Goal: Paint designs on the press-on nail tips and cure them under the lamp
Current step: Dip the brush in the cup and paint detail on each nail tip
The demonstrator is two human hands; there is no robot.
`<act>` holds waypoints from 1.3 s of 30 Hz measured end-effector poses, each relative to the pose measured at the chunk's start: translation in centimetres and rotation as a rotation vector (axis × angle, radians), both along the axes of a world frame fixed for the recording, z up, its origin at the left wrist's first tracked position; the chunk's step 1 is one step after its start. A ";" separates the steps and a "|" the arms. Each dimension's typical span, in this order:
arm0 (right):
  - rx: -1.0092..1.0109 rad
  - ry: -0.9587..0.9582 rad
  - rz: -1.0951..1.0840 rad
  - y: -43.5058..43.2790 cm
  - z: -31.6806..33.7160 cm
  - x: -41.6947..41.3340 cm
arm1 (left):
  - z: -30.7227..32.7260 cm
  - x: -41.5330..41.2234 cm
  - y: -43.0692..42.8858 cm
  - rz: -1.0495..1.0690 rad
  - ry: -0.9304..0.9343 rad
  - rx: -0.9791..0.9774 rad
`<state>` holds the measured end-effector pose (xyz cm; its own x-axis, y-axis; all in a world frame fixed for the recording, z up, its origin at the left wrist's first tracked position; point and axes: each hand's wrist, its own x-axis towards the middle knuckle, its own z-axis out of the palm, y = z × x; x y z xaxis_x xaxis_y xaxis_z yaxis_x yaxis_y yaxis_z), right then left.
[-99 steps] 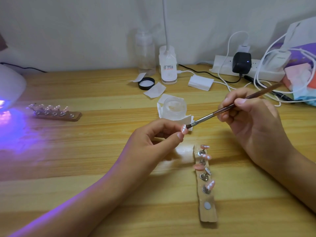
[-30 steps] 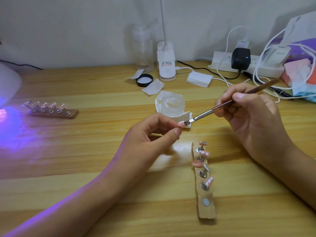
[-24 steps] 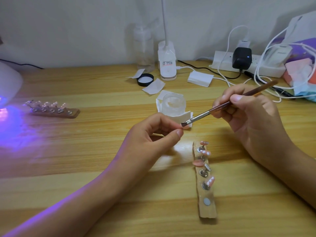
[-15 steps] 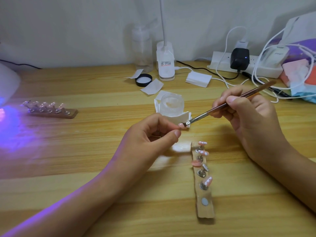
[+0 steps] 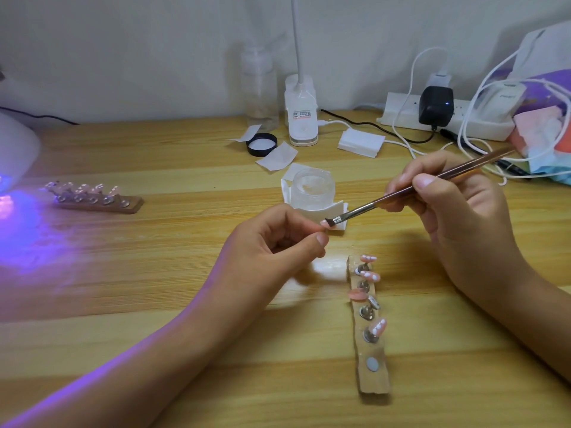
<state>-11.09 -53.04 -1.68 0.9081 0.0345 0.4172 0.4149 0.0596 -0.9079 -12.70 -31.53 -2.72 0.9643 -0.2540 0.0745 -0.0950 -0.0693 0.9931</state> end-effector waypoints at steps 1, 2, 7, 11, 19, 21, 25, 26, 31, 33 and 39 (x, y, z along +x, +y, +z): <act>-0.016 -0.012 -0.024 0.0 0.0 0.0 | 0.0 0.0 0.0 0.001 0.001 0.003; -0.035 -0.026 -0.046 0.0 -0.1 -0.1 | 0.1 0.0 0.0 0.002 0.004 0.004; -0.018 -0.068 -0.076 -0.1 -0.2 -0.1 | 0.3 -0.1 0.0 0.022 0.022 -0.006; 0.093 -0.058 0.009 -0.2 -0.1 0.1 | 0.2 0.0 0.0 0.026 0.023 -0.009; 0.004 -0.041 0.026 0.2 -0.2 -0.1 | -0.1 0.1 0.0 0.014 0.009 -0.019; -0.028 -0.055 -0.005 0.2 -0.2 -0.2 | -0.1 0.1 0.1 0.014 0.009 -0.012; -0.082 -0.101 -0.041 0.3 0.0 -0.3 | -0.1 0.1 0.1 0.021 0.017 -0.008; -0.089 -0.104 -0.047 0.3 0.0 -0.3 | 0.0 0.1 0.1 0.022 0.017 -0.018; 0.022 -0.026 -0.062 -0.2 -0.1 0.1 | 0.2 0.0 0.1 0.016 0.008 -0.041; 0.105 0.021 -0.052 -0.3 0.0 0.3 | 0.2 -0.1 0.1 0.012 0.008 -0.043; 0.168 0.098 0.010 0.1 0.3 0.3 | 0.0 0.0 0.1 -0.015 0.010 -0.022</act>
<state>-10.79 -52.94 -1.38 0.9448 -0.0190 0.3272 0.3234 0.2169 -0.9211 -12.70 -31.43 -2.67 0.9610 -0.2673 0.0705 -0.0858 -0.0458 0.9953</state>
